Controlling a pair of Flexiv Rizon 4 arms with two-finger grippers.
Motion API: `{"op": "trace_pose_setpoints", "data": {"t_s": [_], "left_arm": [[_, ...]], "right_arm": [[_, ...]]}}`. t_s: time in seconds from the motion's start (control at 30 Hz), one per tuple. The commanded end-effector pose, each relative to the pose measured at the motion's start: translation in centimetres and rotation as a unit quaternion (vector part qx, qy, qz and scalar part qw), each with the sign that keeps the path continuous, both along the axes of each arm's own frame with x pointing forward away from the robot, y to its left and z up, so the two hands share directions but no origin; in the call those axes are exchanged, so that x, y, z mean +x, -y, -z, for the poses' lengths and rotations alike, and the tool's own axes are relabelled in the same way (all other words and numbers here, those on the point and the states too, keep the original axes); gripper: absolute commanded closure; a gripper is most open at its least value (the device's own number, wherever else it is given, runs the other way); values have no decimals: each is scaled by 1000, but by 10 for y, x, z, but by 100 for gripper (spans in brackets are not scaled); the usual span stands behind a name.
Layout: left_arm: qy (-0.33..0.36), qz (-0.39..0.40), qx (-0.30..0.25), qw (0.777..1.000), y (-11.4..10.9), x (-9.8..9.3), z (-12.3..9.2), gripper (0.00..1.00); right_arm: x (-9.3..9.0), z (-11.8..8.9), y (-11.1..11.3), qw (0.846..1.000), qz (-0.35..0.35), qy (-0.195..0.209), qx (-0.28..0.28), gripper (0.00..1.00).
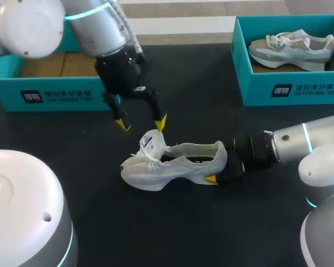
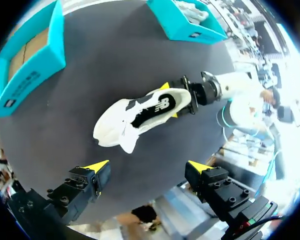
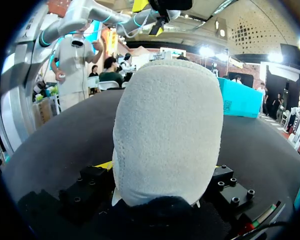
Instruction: Take the shoe out of the shoebox, open the shoe tongue, remove and reinsert the insole, then place the shoe into the shoebox
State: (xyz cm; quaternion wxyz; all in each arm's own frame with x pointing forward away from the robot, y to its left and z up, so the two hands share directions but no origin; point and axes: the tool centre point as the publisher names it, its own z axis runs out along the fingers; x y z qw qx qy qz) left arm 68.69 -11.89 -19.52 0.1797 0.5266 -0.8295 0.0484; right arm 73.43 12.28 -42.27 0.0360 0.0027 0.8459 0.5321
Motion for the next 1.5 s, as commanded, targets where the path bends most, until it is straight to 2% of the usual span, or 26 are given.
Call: {"op": "trace_pose_setpoints", "data": {"t_s": [0.03,0.07,0.1,0.13,0.23,1.07,1.13,1.17,1.3,1.5], "left_arm": [[137,526,102,833,14,7,0,0],[141,533,105,827,16,7,0,28],[142,535,108,826,17,8,0,81],[145,540,112,822,19,9,0,100],[150,553,117,811,22,11,-1,100],[146,548,117,815,24,12,-2,100],[136,546,90,822,30,15,6,100],[167,540,95,819,35,17,11,100],[172,533,58,826,47,23,24,100],[190,535,40,822,65,28,47,100]], "right_arm": [[-1,9,-6,1000,0,-1,-2,100],[-1,9,-6,1000,0,-1,-2,100],[-1,9,-6,1000,0,-1,-2,100],[-1,9,-6,1000,0,-1,-2,100],[-1,9,-6,1000,0,-1,-2,100],[-1,9,-6,1000,0,-1,-2,100],[-1,9,-6,1000,0,-1,-2,100],[-1,9,-6,1000,0,-1,-2,100],[-1,9,-6,1000,0,-1,-2,100],[-1,9,-6,1000,0,-1,-2,100]]}}
